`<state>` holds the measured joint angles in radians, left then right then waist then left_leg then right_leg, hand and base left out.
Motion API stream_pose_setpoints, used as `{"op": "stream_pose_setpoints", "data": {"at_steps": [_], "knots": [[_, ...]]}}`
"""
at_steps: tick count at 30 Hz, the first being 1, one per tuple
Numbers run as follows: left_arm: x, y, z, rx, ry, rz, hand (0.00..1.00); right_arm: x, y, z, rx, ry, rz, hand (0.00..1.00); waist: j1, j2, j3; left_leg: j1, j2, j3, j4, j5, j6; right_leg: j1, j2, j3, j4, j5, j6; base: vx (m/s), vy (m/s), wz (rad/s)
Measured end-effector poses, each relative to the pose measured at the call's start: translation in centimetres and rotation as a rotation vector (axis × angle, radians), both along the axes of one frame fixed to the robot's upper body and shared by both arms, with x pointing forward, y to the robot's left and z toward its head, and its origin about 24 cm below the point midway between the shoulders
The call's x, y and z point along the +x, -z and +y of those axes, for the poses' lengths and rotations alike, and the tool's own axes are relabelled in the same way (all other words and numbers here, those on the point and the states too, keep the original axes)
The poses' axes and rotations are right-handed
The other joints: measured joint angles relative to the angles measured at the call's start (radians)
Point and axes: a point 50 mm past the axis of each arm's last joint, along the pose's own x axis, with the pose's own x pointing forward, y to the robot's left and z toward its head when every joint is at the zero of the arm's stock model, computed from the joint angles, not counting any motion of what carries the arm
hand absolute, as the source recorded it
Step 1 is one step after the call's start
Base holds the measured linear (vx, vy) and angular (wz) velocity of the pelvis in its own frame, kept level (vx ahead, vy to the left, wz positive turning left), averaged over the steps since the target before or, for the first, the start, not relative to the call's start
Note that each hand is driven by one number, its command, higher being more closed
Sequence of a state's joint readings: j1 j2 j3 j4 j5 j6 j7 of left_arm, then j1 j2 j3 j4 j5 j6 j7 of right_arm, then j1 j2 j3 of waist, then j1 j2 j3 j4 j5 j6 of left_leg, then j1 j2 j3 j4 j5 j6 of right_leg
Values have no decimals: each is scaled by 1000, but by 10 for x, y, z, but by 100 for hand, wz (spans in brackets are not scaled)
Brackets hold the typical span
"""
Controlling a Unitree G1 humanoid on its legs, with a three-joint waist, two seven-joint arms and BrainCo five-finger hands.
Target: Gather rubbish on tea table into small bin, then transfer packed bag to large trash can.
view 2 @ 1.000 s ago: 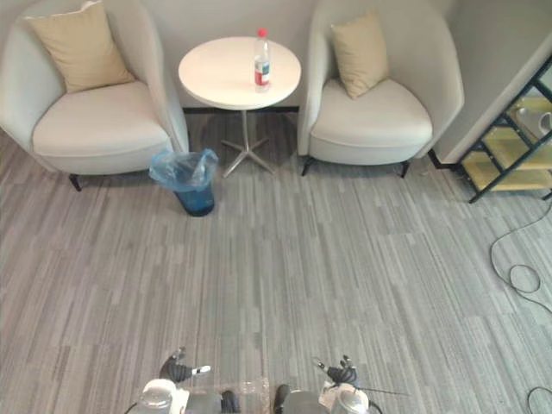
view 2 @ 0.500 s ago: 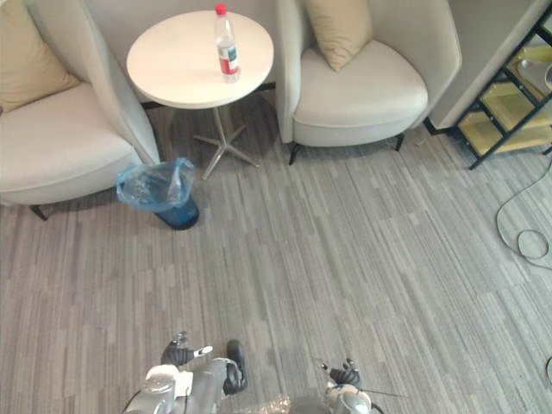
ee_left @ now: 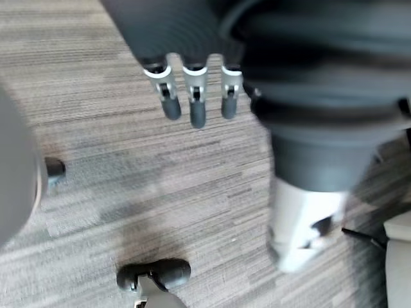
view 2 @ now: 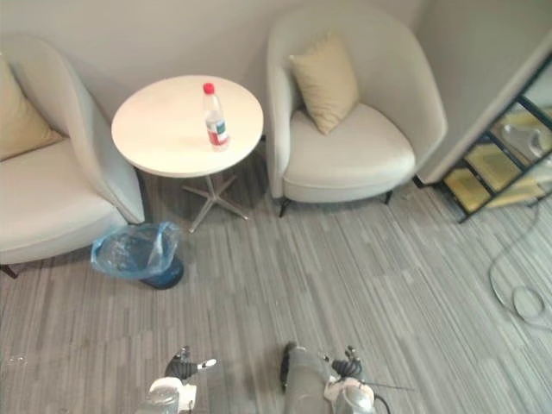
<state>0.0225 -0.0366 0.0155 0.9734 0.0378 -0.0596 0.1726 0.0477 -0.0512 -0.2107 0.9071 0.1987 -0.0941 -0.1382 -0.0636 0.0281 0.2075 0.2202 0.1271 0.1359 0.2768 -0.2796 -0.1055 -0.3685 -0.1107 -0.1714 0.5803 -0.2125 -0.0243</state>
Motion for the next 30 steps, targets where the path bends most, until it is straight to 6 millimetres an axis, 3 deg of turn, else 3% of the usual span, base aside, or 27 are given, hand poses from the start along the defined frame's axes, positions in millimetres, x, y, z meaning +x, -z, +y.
{"op": "stream_pose_setpoints", "data": {"at_steps": [1,3,5,6,8,9,10,11,12,13,16,17,20,21,22,23,24,26,28,29,30], "knots": [[1,0,-4,-13,-5,-3,0,0,0,0,4,13,-2,0,-2,11,8,-71,50,-19,196,27,-30,72,19,-36,-37,-35,-6,323,-252,53],[2,-1,-3,-14,-12,-10,0,-6,2,2,10,12,9,0,3,0,16,-173,95,-36,437,79,-43,155,32,-63,-82,-53,-15,236,-193,55],[10,-8,2,-10,-37,-67,0,-12,4,9,26,-3,21,0,31,-17,22,-322,148,19,686,60,-44,269,36,-100,-143,-84,-38,260,-174,32],[11,-9,2,-9,-38,-73,0,-12,4,10,30,1,19,0,32,-18,21,-350,149,35,690,56,-35,288,36,-102,-156,-86,-36,221,-71,18],[15,-12,1,-9,-36,-96,0,-12,4,10,38,17,17,0,35,-17,21,-436,137,109,596,34,4,359,28,-127,-223,-74,-14,269,-1,16],[16,-13,1,-8,-33,-100,0,-12,4,10,44,28,17,0,37,-18,21,-444,128,126,542,34,4,371,24,-130,-237,-72,-10,374,89,13],[18,-13,-1,-8,-19,-103,0,-13,5,10,48,45,20,0,42,-19,21,-451,99,162,385,42,14,405,17,-133,-262,-68,-1,422,136,6],[18,-13,-3,-9,-2,-102,0,-15,6,8,47,57,25,0,47,-15,21,-449,63,172,219,83,36,426,13,-134,-283,-68,13,447,157,5],[18,-13,-3,-6,6,-96,0,-18,7,7,47,68,39,0,50,-9,19,-440,28,165,96,181,59,444,13,-131,-297,-69,31,394,138,0],[21,-13,1,12,23,-100,0,-19,10,10,57,71,64,0,60,-38,17,-391,-8,170,37,208,62,461,-3,-110,-323,-64,55,234,77,6],[19,-11,11,55,62,-75,0,-19,14,19,76,59,87,0,61,-69,-3,-378,-36,185,30,210,88,519,-11,-51,-450,20,79,323,134,7],[19,-11,13,59,64,-74,0,-19,13,19,77,57,86,0,62,-68,-4,-376,-37,185,36,207,93,527,-13,-44,-449,23,80,313,132,-19],[9,-5,16,68,65,-28,0,-15,13,16,50,16,93,0,61,-40,-19,-302,-41,185,-4,119,84,428,-25,5,-185,21,99,295,150,-27],[9,-4,17,70,67,-24,0,-14,13,14,47,14,93,0,61,-42,-18,-280,-48,185,-29,111,83,394,-37,13,-102,20,106,222,95,-14],[7,-3,16,78,95,-12,0,-15,13,14,49,17,94,0,50,-58,-14,-225,-74,181,-78,114,86,306,-86,14,107,33,139,216,43,23],[3,-1,15,89,131,8,0,-17,13,15,54,22,93,0,27,-61,-13,-177,-94,173,-102,103,97,261,-130,-5,241,-9,122,231,19,33],[4,-1,15,89,134,8,0,-17,13,14,53,20,92,0,24,-61,-13,-163,-94,168,-105,98,96,252,-136,-17,257,-32,111,242,5,38],[3,0,16,92,136,12,0,-14,12,13,49,7,82,0,14,-44,-14,-117,-70,140,-123,100,91,182,-110,-74,201,-113,80,259,-50,35],[3,-1,16,94,135,12,0,-11,10,12,43,8,61,0,9,-38,-12,-110,-50,124,-118,104,83,151,-79,-63,112,-113,74,222,-145,39],[2,0,17,95,133,15,0,-10,9,12,43,7,57,0,7,-39,-13,-106,-42,117,-117,108,77,138,-61,-40,30,-96,75,302,-265,60],[-2,1,20,99,124,23,0,-16,11,15,53,12,71,0,6,-80,-29,-95,-63,95,-116,96,38,144,-47,40,-170,82,61,263,-240,53]]}}
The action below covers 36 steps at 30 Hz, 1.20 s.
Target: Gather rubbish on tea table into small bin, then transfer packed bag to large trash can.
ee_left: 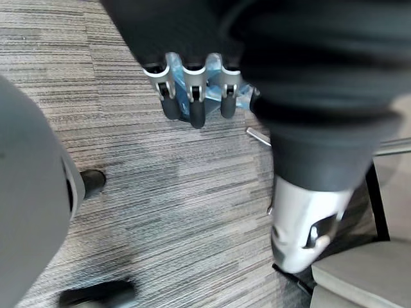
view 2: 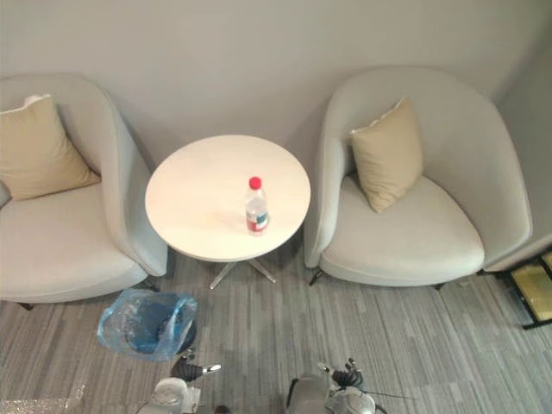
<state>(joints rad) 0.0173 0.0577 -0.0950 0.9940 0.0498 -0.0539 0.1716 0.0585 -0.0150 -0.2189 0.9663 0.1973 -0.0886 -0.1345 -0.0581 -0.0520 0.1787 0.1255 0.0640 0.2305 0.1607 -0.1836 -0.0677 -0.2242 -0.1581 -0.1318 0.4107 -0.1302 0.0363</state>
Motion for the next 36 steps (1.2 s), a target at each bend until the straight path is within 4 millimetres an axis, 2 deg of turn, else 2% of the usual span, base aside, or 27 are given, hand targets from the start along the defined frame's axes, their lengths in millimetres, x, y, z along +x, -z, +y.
{"op": "stream_pose_setpoints", "data": {"at_steps": [1,2,4,6,8,11,12,13,14,15,16,17,18,19,20,22,25,30,35,36], "knots": [[-1,1,-1,-2,-6,10,0,1,0,0,5,5,-4,0,-2,18,6,5,10,-14,0,-11,-19,8,10,-8,20,-13,-6,330,-274,40],[-2,2,-8,-22,-13,12,0,2,-2,-6,-15,0,-7,0,5,53,5,11,38,-22,-2,-14,-28,17,34,-13,24,-10,-14,219,-164,6],[-2,2,-20,-63,-37,12,0,3,-3,-10,-22,1,-11,0,11,79,0,17,65,-23,-3,-10,-34,31,55,-38,22,-44,-35,239,-189,11],[1,1,-26,-79,-42,4,0,3,-3,-10,-22,5,-17,0,0,82,4,11,82,-35,33,-8,-39,61,58,-69,17,-66,-41,165,-194,38],[8,-2,-26,-80,-49,-26,0,-1,-1,-5,-8,7,-10,0,10,65,20,-58,124,-49,231,-17,-52,141,69,-105,-32,-86,-45,87,-169,48],[12,-6,-26,-84,-52,-56,0,-4,-1,-4,-5,12,-11,0,20,58,25,-149,172,-47,439,-4,-74,184,78,-129,-50,-99,-53,53,-54,27],[13,-7,-26,-85,-55,-65,0,-5,-2,-3,-6,13,-15,0,32,51,28,-173,187,-37,502,-16,-68,198,78,-123,-55,-105,-56,108,32,2],[13,-7,-26,-85,-57,-69,0,-5,-2,-4,-7,15,-18,0,38,54,27,-180,185,-18,501,-56,-59,210,77,-104,-64,-108,-59,83,50,-13],[13,-7,-26,-85,-57,-69,0,-5,-2,-4,-8,15,-18,0,38,54,27,-185,182,-15,496,-70,-56,213,75,-97,-68,-109,-60,104,135,-37],[15,-9,-25,-84,-57,-78,0,-6,-2,-4,-8,15,-16,0,45,51,29,-202,150,-23,446,-98,-48,215,61,-71,-70,-111,-48,68,133,-43],[16,-9,-25,-84,-56,-82,0,-6,-2,-4,-8,14,-14,0,48,50,29,-213,126,-39,390,-98,-46,215,51,-56,-66,-114,-34,106,237,-60],[14,-8,-27,-86,-51,-78,0,-7,-2,-7,-18,11,-12,0,48,65,22,-213,94,-86,245,-55,-38,210,53,-31,-51,-124,-3,73,203,-48],[14,-8,-27,-87,-51,-76,0,-7,-3,-11,-28,7,-11,0,49,77,18,-213,87,-107,209,-19,-48,205,59,-18,-43,-126,6,153,284,-52],[15,-8,-22,-71,-43,-78,0,-6,-2,-8,-23,-6,0,0,52,62,11,-185,56,-80,189,-24,-37,208,44,34,-42,-128,29,199,259,-31],[16,-9,-18,-60,-42,-82,0,-9,0,-6,-17,-5,6,0,48,45,0,-177,43,-72,189,-30,-26,217,32,38,-66,-122,40,207,232,-23],[16,-9,-14,-49,-40,-83,0,-11,1,0,-1,0,10,0,48,32,-7,-176,21,-71,188,-35,-18,226,16,41,-85,-116,50,135,129,1],[14,-8,-14,-40,-16,-72,0,-12,1,1,1,-3,12,0,49,28,-12,-155,-4,-73,159,-31,-12,233,-4,44,-94,-117,52,131,86,7],[5,-3,-15,-24,34,-31,0,-11,1,-1,-18,-34,17,0,49,41,-39,-116,-17,-81,98,-15,4,261,-2,51,-129,-119,55,113,-1,2],[0,0,-20,-22,73,-7,0,-2,-4,-2,-73,-118,-5,0,47,44,-57,-86,-17,-102,43,22,-1,296,8,49,-184,-103,47,70,-57,1],[-1,0,-20,-21,73,-5,0,6,-12,-5,-109,-132,-53,0,47,45,-71,-87,-14,-107,23,39,-1,296,14,51,-203,-85,42,33,-35,-8]]}}
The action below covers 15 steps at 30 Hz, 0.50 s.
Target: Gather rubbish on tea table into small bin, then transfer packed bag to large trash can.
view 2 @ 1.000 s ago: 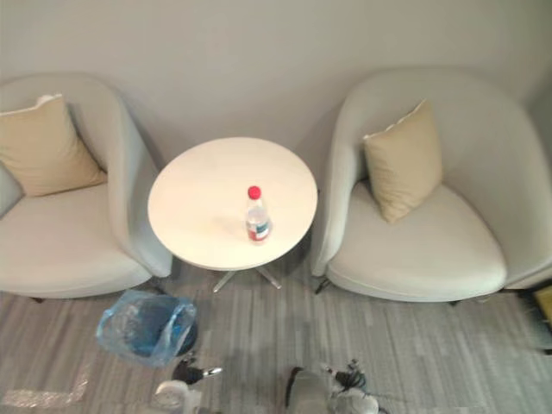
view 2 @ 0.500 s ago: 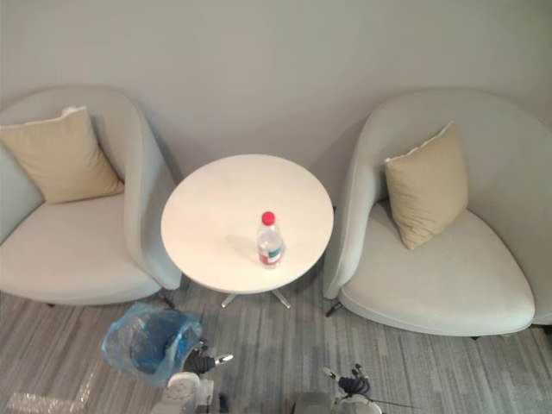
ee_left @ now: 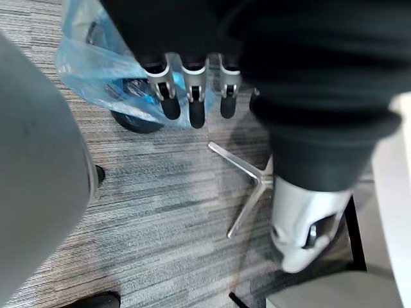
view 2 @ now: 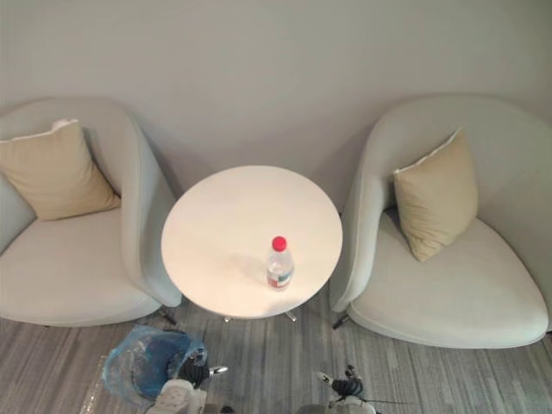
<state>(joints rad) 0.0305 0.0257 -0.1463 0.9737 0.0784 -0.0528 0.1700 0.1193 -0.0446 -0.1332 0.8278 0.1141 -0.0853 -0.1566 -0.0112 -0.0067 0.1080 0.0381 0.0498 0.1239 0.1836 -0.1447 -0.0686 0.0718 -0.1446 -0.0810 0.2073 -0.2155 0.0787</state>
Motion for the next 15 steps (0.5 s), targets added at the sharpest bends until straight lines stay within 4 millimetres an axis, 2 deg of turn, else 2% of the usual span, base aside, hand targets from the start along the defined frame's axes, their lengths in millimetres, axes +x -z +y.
{"op": "stream_pose_setpoints", "data": {"at_steps": [1,2,3,5,8,15], "knots": [[-1,0,1,3,-2,2,0,14,-14,-4,-48,-23,-86,0,-1,2,-2,0,4,0,-21,19,3,0,7,2,-21,23,-4,34,-30,-10],[-1,0,2,5,-2,3,0,18,-18,-6,-67,-37,-111,0,-2,1,-2,0,4,0,-27,25,2,-1,7,3,-28,30,-5,24,-11,-11],[-3,1,2,6,-3,7,0,31,-37,-13,-138,-75,-212,0,-3,-2,-3,0,2,-2,-41,44,7,-1,8,5,-46,50,-8,-6,6,-4],[-5,1,3,8,0,11,0,43,-56,-21,-203,-103,-306,0,-5,-3,-3,1,1,-9,-42,49,10,14,8,5,-71,68,-7,-1,11,2],[-7,1,6,22,15,1,0,49,-71,-25,-290,-146,-371,0,-5,-15,-10,0,-6,-32,-41,50,10,29,5,2,-104,76,-6,-24,21,9],[-8,0,12,50,49,0,0,60,-87,-24,-349,-191,-438,0,-5,-14,-11,-24,-8,-55,-47,54,4,16,6,0,-128,87,3,-83,8,3]]}}
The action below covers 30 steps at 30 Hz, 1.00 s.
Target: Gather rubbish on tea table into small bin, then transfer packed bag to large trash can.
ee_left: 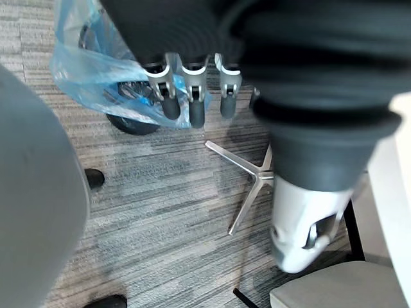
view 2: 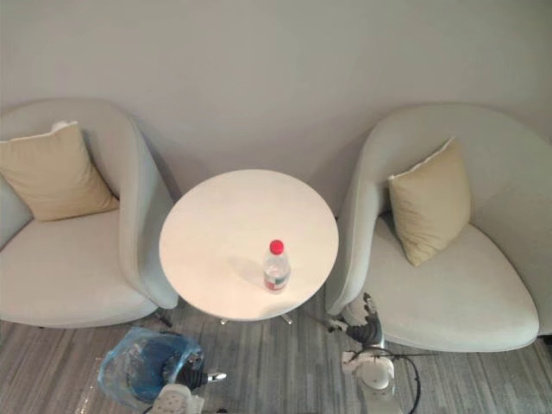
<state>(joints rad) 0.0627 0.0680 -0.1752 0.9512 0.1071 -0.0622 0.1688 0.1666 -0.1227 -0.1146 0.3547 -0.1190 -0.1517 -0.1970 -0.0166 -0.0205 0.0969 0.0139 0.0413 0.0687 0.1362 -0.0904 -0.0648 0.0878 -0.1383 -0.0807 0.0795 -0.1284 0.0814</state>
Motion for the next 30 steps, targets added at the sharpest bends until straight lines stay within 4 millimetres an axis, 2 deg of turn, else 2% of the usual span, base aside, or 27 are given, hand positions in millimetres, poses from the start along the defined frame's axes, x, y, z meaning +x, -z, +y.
{"op": "stream_pose_setpoints", "data": {"at_steps": [2,5,11,18,19,26,30], "knots": [[0,0,0,2,10,-2,0,6,-10,-3,-23,-11,-46,0,-3,3,1,-15,-3,-24,-37,28,-3,-22,1,-4,-11,19,5,-148,9,11],[0,-1,0,0,9,-10,0,12,-15,-7,-47,-17,-63,0,-4,7,3,-10,-5,-53,-83,41,-6,-25,3,-18,-17,28,16,-152,13,22],[-4,-2,6,11,9,-19,0,26,-31,-4,-55,-27,-139,0,-1,16,5,-12,-17,-68,-128,55,-12,-41,-4,-16,-35,43,23,-114,24,1],[-8,-1,12,22,8,-9,0,47,-48,-6,-99,-70,-199,0,7,34,-3,-41,-24,-108,-132,65,-7,-69,-4,-26,-17,32,30,54,-7,7],[-6,-2,11,15,13,-14,0,55,-54,-3,-105,-92,-220,0,10,36,0,-49,-25,-111,-128,71,-4,-72,-4,-28,-13,30,28,113,-16,4],[1,-6,10,10,17,-51,0,80,-63,7,-101,-128,-249,0,24,34,29,-86,-40,-156,-88,67,2,-68,-15,-76,3,6,23,114,-21,21],[4,-8,10,3,9,-64,0,82,-63,10,-95,-140,-252,0,40,36,40,-86,-42,-162,-58,57,14,-64,-18,-77,42,-16,18,35,-24,14]]}}
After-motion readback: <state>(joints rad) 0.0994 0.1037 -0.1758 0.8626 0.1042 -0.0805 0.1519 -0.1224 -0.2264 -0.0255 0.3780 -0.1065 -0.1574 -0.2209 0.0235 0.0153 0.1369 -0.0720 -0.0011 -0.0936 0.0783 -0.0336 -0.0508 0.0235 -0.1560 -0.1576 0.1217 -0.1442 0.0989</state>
